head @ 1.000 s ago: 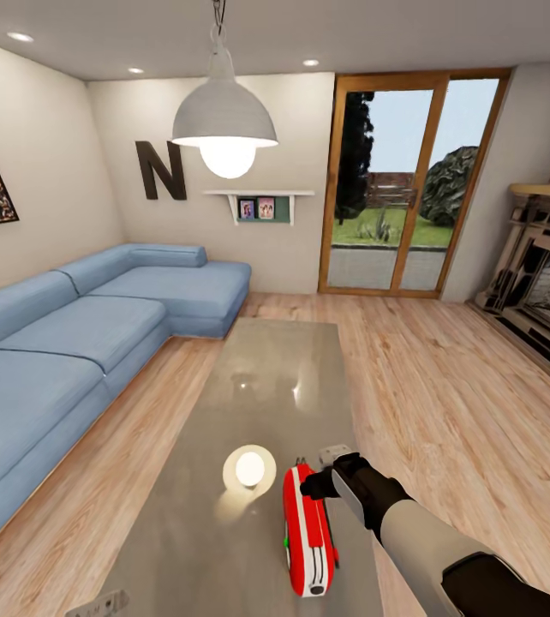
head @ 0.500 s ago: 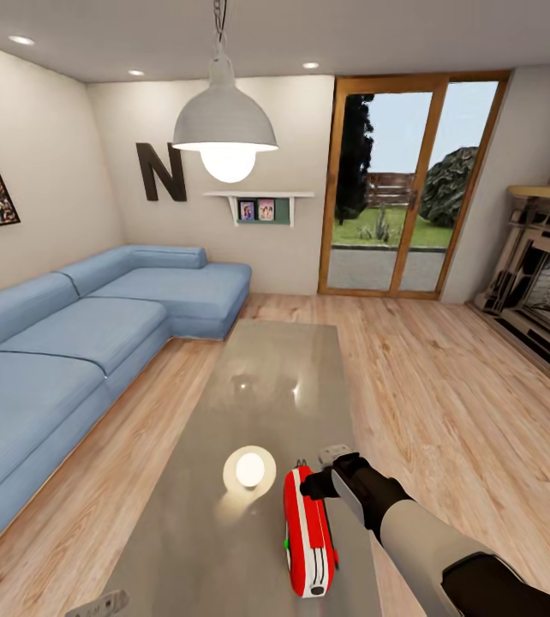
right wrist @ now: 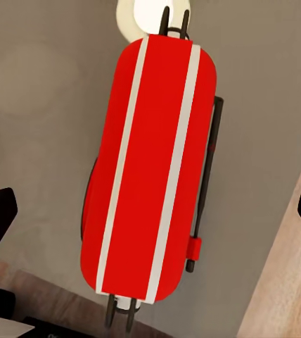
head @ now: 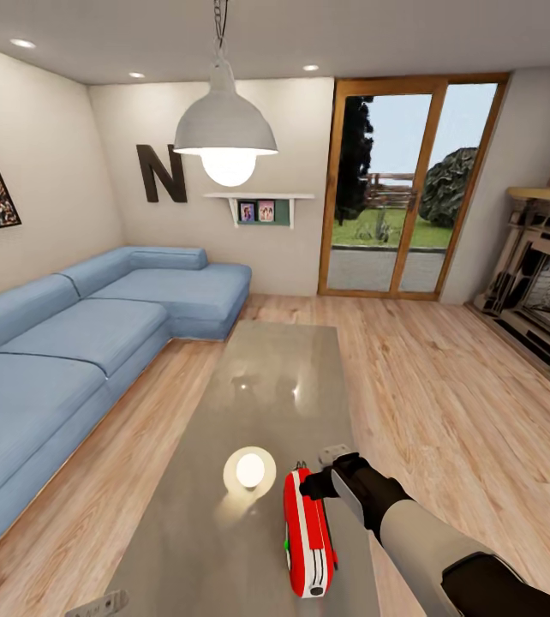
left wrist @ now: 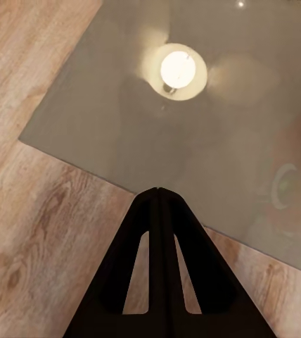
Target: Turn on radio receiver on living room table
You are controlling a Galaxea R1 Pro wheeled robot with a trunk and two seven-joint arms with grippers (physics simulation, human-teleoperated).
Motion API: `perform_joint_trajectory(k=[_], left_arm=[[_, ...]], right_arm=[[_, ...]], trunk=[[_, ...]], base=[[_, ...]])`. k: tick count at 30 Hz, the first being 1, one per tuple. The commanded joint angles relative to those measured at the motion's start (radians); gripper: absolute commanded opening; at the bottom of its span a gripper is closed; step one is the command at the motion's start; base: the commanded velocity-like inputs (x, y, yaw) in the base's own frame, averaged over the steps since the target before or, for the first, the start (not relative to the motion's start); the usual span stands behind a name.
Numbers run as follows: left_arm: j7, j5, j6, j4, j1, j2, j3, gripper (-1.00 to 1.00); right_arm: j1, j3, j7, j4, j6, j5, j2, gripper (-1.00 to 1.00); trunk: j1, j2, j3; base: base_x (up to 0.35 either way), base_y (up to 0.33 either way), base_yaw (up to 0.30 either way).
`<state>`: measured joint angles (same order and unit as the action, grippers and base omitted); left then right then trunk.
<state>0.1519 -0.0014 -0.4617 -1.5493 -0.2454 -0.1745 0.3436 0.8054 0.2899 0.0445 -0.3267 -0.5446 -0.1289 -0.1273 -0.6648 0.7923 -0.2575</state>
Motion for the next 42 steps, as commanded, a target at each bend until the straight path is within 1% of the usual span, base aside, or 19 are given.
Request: perform_joint_trajectory(k=[1, 29, 35, 40, 42], left_arm=[[0.000, 0.000, 0.000, 0.000, 0.000, 0.000, 0.000, -1.00], [0.000, 0.002, -0.001, 0.000, 0.000, 0.000, 0.000, -1.00], [0.000, 0.001, -0.002, 0.000, 0.001, 0.000, 0.000, -1.00], [0.000, 0.001, -0.002, 0.000, 0.000, 0.000, 0.000, -1.00], [0.000, 0.001, -0.002, 0.000, 0.000, 0.000, 0.000, -1.00]], right_arm=[[0.000, 0.000, 0.000, 0.000, 0.000, 0.000, 0.000, 1.00], [0.000, 0.001, 0.000, 0.000, -0.001, -0.001, -0.002, 1.00], [0.000, 0.001, -0.006, 0.000, -0.001, 0.000, -0.027, 1.00], [0.000, 0.002, -0.006, 0.000, -0.002, 0.002, -0.028, 1.00], [0.000, 0.002, -0.006, 0.000, -0.002, 0.001, -0.028, 1.00]], trunk=[[0.004, -0.007, 0.003], [0.111, -0.203, 0.091], [0.134, -0.245, 0.109], [0.153, -0.280, 0.123], [0.153, -0.280, 0.123]], base=[[0.000, 0.000, 0.000], [0.000, 0.000, 0.000], [0.000, 0.000, 0.000], [0.000, 0.000, 0.000], [0.000, 0.000, 0.000]])
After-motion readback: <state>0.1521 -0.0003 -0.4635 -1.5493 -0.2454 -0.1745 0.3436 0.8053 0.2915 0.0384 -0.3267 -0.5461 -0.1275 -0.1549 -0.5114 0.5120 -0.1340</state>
